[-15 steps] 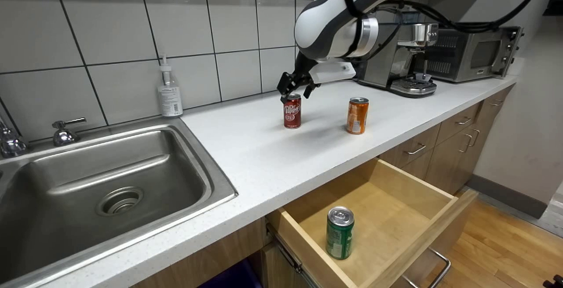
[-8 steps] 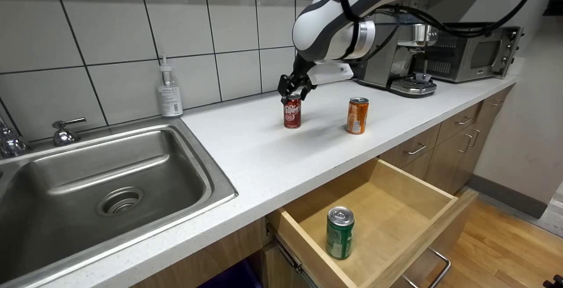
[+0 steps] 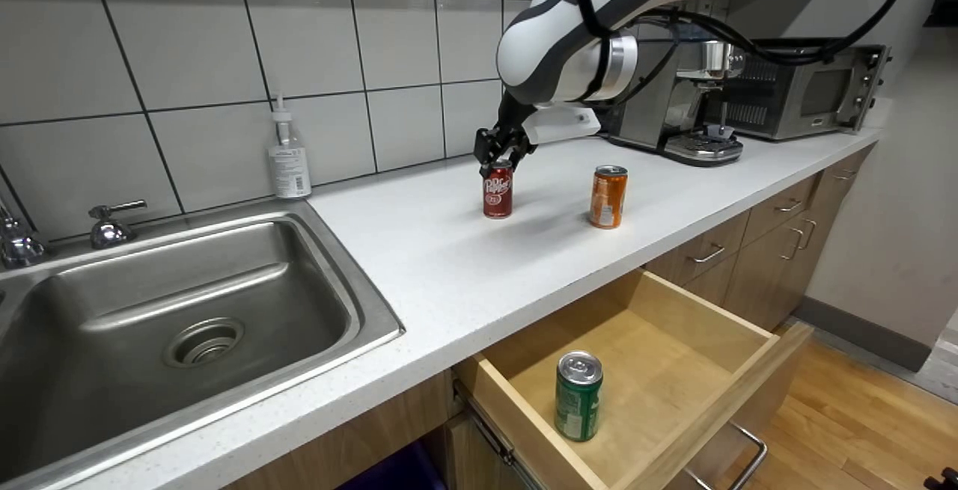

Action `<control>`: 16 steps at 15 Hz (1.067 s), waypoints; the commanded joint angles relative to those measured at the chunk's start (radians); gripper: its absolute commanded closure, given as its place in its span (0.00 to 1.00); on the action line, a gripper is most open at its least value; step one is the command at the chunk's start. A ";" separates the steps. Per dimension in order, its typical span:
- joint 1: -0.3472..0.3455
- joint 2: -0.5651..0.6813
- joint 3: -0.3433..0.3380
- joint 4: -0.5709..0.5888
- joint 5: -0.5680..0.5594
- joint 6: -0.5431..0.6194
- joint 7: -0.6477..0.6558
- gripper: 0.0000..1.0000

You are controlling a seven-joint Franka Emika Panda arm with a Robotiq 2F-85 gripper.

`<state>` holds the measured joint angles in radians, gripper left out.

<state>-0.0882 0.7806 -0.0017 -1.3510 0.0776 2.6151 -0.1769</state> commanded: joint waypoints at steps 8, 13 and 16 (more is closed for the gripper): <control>-0.040 -0.059 0.045 -0.026 0.001 0.000 -0.041 0.62; -0.044 -0.100 0.047 -0.055 -0.002 -0.025 -0.037 0.62; -0.046 -0.129 0.046 -0.089 -0.003 -0.019 -0.044 0.62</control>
<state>-0.1111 0.7249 0.0215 -1.3699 0.0777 2.6139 -0.1863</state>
